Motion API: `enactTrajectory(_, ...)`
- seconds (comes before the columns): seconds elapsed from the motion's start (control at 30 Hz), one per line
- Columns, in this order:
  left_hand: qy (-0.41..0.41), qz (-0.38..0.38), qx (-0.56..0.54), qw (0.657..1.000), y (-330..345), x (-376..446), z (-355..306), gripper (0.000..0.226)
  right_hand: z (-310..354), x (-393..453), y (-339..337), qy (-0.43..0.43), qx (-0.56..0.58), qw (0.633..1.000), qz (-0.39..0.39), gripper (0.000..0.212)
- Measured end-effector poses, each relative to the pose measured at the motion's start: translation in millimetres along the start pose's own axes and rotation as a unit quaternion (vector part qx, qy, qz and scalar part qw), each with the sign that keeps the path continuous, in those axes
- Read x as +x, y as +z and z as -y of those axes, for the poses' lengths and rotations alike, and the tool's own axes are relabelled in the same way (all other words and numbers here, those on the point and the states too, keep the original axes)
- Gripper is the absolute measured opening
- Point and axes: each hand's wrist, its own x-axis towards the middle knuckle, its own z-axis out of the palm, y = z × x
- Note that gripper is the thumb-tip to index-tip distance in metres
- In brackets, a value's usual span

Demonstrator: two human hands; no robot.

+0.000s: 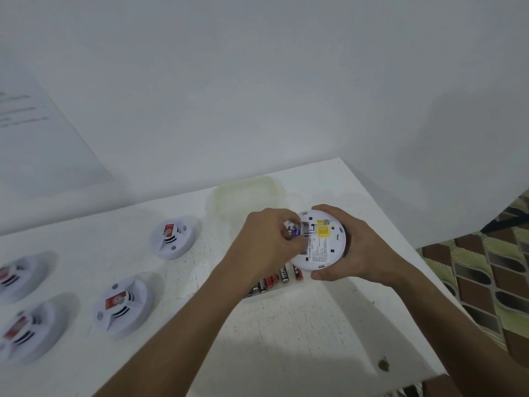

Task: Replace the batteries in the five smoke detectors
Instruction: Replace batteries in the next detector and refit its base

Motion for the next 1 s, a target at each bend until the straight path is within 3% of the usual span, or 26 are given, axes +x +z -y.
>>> enactTrajectory(0.1, -0.005, -0.024, -0.004, 1.000, 3.6, -3.5, 2.5, 0.010, 1.2, -2.4, -0.4, 0.001, -0.006, 1.000, 0.004, 0.091)
enactTrajectory(0.2, 0.012, -0.023, 0.004, 1.000, 5.5, -9.2, 8.9, 0.012, 5.6, -5.4, -2.1, -0.003, -0.001, 1.000, 0.001, 0.086)
enactTrajectory(0.33, -0.008, 0.078, -0.102, 0.992, -5.8, -14.8, 17.4, 0.026, 12.0, -10.2, -7.3, 0.000, 0.014, 1.000, 0.002, 0.085)
enactTrajectory(0.43, -0.008, 0.101, -0.197, 0.975, -8.2, -17.3, 19.0, 0.023, 10.4, -11.3, -8.0, 0.004, 0.024, 0.999, 0.022, 0.087)
enactTrajectory(0.73, -0.100, 0.105, -0.381, 0.913, -7.4, -13.8, 25.2, 0.082, 13.5, -9.5, -5.5, 0.014, 0.034, 0.999, 0.032, 0.089)
enactTrajectory(0.87, -0.116, 0.090, -0.425, 0.893, -1.0, -8.9, 29.0, 0.077, 16.4, -6.9, -6.7, 0.017, 0.033, 0.999, 0.038, 0.090)
enactTrajectory(1.0, -0.120, 0.078, -0.399, 0.906, -1.2, 3.9, 33.8, 0.059, 13.2, -5.2, -10.9, 0.032, 0.031, 0.999, 0.020, 0.090)
